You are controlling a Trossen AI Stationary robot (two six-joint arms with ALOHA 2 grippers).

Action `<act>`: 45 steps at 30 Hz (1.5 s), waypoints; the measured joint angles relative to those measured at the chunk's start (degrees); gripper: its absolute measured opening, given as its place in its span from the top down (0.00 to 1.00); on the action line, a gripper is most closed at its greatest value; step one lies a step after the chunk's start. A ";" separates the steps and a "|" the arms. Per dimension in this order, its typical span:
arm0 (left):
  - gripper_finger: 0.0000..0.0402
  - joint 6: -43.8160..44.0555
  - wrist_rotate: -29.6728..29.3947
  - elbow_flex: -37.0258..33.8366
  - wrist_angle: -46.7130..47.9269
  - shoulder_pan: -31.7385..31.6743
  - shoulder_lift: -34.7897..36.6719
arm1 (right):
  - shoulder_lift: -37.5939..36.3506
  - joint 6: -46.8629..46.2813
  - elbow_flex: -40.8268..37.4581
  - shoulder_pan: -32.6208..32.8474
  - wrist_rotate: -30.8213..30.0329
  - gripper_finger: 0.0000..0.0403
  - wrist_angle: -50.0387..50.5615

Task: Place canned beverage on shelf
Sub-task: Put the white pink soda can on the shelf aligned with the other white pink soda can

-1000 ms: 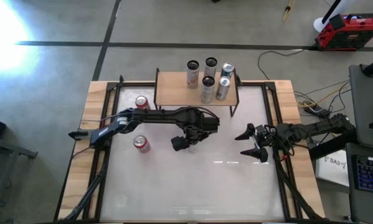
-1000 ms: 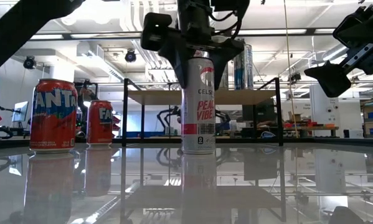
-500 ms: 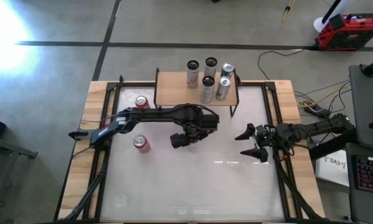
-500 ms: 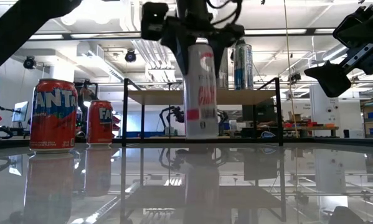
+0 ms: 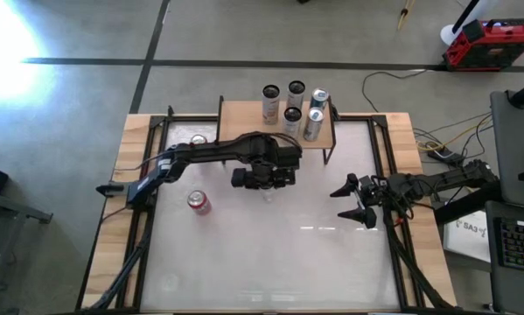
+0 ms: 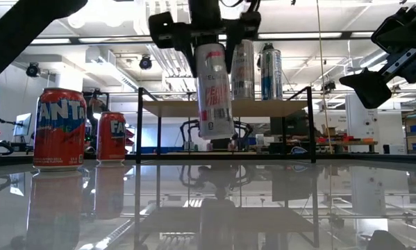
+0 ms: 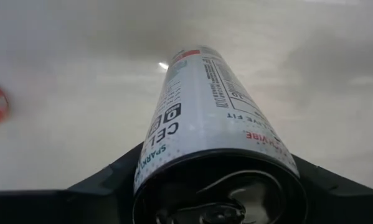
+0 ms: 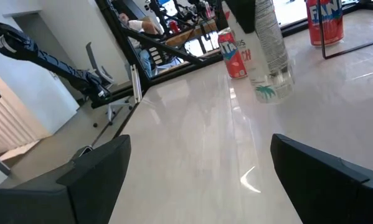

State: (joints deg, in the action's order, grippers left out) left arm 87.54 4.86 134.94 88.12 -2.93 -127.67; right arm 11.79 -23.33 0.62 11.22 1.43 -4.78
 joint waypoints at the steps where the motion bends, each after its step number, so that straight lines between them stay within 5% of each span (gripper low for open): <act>1: 0.39 -2.51 0.03 0.00 0.01 -0.03 0.22 | 0.00 0.00 0.02 -0.02 0.00 0.08 0.00; 16: 0.38 -31.54 -14.54 -0.03 1.97 -0.07 9.10 | 0.00 0.00 0.02 -0.01 0.00 0.08 0.00; 23: 0.39 -39.42 -14.41 -2.73 1.90 -1.91 13.84 | 0.00 0.00 0.00 0.00 0.00 0.08 0.00; 34: 0.39 -42.57 -6.55 -22.47 1.86 -3.31 17.59 | 0.00 0.00 0.02 0.00 0.00 0.08 0.00; 45: 0.39 -43.43 -5.37 -30.40 -7.13 -5.10 17.41 | 0.00 0.00 0.02 -0.01 0.00 0.08 0.02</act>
State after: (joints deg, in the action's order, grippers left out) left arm 44.12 -0.51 104.54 80.99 -8.03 -110.26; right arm 11.79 -23.33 0.64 11.21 1.43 -4.75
